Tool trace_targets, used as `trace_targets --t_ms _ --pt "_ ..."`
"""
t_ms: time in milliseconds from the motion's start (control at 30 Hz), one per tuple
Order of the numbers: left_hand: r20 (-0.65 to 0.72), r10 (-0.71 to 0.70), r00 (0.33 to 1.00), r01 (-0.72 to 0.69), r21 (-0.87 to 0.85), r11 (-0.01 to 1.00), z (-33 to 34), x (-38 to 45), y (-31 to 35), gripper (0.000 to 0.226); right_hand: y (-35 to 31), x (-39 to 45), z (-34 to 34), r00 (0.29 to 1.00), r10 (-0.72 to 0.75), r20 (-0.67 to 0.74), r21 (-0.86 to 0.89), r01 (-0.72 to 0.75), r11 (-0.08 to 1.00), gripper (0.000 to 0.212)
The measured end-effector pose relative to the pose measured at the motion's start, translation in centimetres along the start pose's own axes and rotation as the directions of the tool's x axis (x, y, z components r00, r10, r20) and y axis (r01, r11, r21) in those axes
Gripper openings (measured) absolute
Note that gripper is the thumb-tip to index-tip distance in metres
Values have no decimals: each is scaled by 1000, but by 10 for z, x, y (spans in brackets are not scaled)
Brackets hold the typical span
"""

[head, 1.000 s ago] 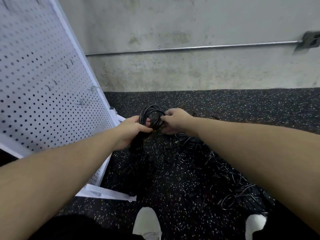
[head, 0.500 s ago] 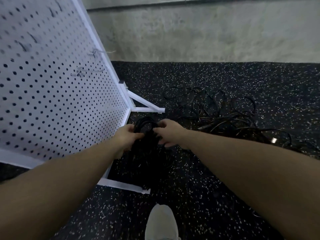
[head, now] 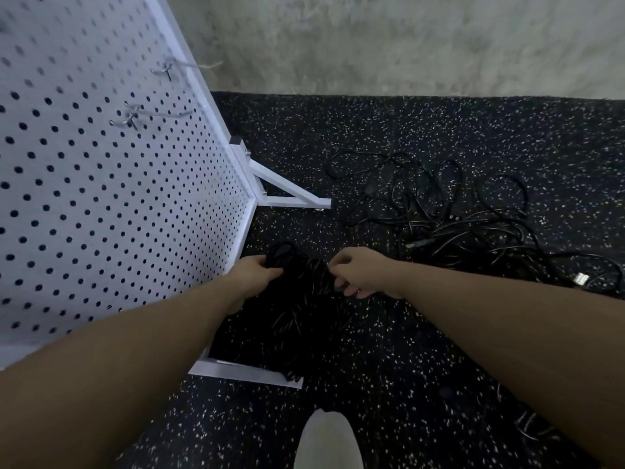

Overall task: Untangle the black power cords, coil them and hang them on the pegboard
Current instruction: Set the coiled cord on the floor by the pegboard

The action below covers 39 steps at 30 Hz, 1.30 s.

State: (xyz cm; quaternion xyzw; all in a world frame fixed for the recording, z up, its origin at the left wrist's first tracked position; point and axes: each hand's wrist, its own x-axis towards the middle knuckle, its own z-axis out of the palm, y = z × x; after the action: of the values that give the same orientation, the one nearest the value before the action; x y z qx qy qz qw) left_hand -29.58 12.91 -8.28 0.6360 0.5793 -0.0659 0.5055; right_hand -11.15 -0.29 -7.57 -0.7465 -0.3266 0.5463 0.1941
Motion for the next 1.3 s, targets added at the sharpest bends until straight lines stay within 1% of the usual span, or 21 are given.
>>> trace_targets --t_ms 100,233,267,333,367,400,467,600,733,833,933,1033,1100,1133,1200,1233,1267,1300 --pt "7 24 1000 -24 49 999 -2 0 0 31 1 -8 -1 1000 -3 0 -36 3 999 28" --pt "98 32 995 -42 97 994 -1 -19 9 26 -2 -33 -11 1000 -21 7 -110 21 994 28" --pt "103 44 994 -55 111 992 0 -25 11 33 -3 -42 -15 1000 -27 3 -130 27 991 28" --pt "70 90 993 -98 119 988 1 -34 18 52 -2 -59 -21 999 -33 -13 -142 31 989 29" --pt "47 115 992 -120 115 986 0 -41 23 55 -2 -68 -25 999 -35 -19 -146 32 989 30" --pt "35 141 989 -144 111 983 -1 -47 29 52 0 -77 -29 999 -38 -26 -157 33 987 30" --pt "58 190 980 -196 112 974 -3 -63 43 39 3 -96 -36 998 -42 -46 -181 33 983 30" --pt "78 343 936 -352 173 920 10 -95 79 22 13 -129 -49 993 -62 -101 -176 43 983 28" --pt "213 395 893 -437 207 875 49 -120 111 22 35 -150 -65 986 -67 -152 -173 40 984 26" --pt "274 414 868 -478 236 846 81 -128 127 25 54 -155 -79 976 -78 -205 -181 40 983 22" --pt "330 408 851 -505 305 808 112 -125 138 32 75 -150 -94 963 -89 -255 -244 25 970 15" --pt "379 400 834 -530 353 771 136 -114 143 41 92 -143 -105 964 -64 -258 -304 -18 953 28" --pt "406 379 832 -529 374 762 148 -104 145 43 100 -141 -112 966 -72 -250 -375 -28 926 37" --pt "422 362 831 -526 384 759 155 -99 146 41 104 -141 -115 971 -78 -228 -412 -24 911 39" --pt "457 333 825 -524 397 753 169 -90 146 39 112 -141 -120 990 -62 -123 -514 -11 858 37" --pt "473 325 819 -528 398 750 176 -85 145 38 118 -139 -122 998 -38 -56 -600 -4 800 37" --pt "488 321 812 -533 395 748 183 -82 146 36 125 -138 -124 1000 -3 6 -708 7 706 40" --pt "505 312 805 -535 389 750 190 -80 146 34 133 -136 -126 998 32 53 -816 25 578 46"
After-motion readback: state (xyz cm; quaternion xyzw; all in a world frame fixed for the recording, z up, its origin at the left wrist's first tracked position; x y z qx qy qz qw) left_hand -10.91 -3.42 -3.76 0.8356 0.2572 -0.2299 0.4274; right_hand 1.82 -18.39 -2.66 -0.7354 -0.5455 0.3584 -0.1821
